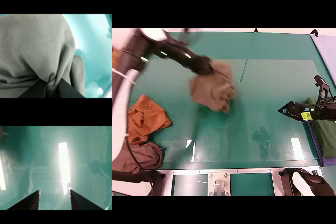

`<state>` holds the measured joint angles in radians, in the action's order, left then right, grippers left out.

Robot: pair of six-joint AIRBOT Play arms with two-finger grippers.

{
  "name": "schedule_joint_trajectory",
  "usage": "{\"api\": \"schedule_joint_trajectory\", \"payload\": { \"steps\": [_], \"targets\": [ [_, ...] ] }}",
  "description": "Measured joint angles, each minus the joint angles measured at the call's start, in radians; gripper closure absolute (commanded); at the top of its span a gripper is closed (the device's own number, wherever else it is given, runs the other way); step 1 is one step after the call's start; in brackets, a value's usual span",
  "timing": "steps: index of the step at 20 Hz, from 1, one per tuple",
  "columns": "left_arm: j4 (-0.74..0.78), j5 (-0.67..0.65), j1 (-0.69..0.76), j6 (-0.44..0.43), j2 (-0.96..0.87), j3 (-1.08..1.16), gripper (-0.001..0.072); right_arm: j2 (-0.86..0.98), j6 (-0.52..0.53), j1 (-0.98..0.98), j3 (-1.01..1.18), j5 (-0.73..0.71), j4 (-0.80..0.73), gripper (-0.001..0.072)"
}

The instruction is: Fold the shirts.

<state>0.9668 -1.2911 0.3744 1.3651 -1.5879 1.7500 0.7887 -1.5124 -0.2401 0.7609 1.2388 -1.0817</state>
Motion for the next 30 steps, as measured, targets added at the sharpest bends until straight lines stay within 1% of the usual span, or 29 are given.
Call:
{"api": "schedule_joint_trajectory", "payload": {
  "steps": [1,3,5,7,10,12,13,16,18,19,20,21,22,23,26,30],
  "targets": [
    [-0.004,0.027,0.044,0.005,-0.007,-0.035,0.0084,0.000,0.000,0.000,0.002,0.001,0.000,0.0263],
    [-0.003,0.063,0.106,0.019,-0.029,-0.088,0.0076,0.000,0.000,0.000,0.005,0.002,0.000,0.0262],
    [0.001,0.052,0.114,0.027,-0.038,-0.101,0.0076,0.000,0.000,0.000,0.006,0.002,0.000,0.0263],
    [0.011,-0.016,0.071,0.043,-0.044,-0.080,0.0076,0.011,0.000,0.000,0.007,-0.002,0.000,0.0263],
    [0.027,-0.140,-0.038,0.074,-0.047,-0.067,0.0076,0.063,0.000,0.006,0.006,-0.006,0.002,0.0263],
    [0.042,-0.162,-0.105,0.086,-0.047,-0.095,0.0076,0.112,0.013,0.029,-0.008,-0.006,0.027,0.0263],
    [0.050,-0.144,-0.132,0.090,-0.047,-0.116,0.0076,0.139,0.024,0.050,-0.021,-0.010,0.051,0.0263],
    [0.053,-0.002,-0.172,0.092,-0.066,-0.173,0.0076,0.226,0.043,0.147,-0.066,-0.067,0.130,0.0263],
    [0.023,0.078,-0.184,0.072,-0.094,-0.191,0.0076,0.298,0.056,0.225,-0.083,-0.124,0.190,0.0263],
    [-0.002,0.110,-0.188,0.056,-0.110,-0.197,0.0076,0.335,0.068,0.261,-0.087,-0.157,0.230,0.0277],
    [-0.024,0.130,-0.189,0.041,-0.123,-0.201,0.0076,0.373,0.085,0.293,-0.088,-0.187,0.270,0.0366],
    [-0.043,0.148,-0.190,0.024,-0.132,-0.204,0.0076,0.405,0.103,0.315,-0.087,-0.210,0.307,0.0428],
    [-0.060,0.160,-0.191,0.011,-0.140,-0.206,0.0077,0.432,0.117,0.333,-0.085,-0.224,0.336,0.0549],
    [-0.064,0.172,-0.193,-0.002,-0.146,-0.207,0.0076,0.455,0.135,0.345,-0.084,-0.233,0.359,0.0699],
    [-0.082,0.187,-0.195,-0.025,-0.154,-0.209,0.0076,0.484,0.189,0.317,-0.061,-0.211,0.372,0.0700],
    [-0.086,0.184,-0.196,-0.050,-0.159,-0.211,0.0076,0.436,0.208,0.120,0.046,-0.074,0.277,0.0700]
  ]
}}
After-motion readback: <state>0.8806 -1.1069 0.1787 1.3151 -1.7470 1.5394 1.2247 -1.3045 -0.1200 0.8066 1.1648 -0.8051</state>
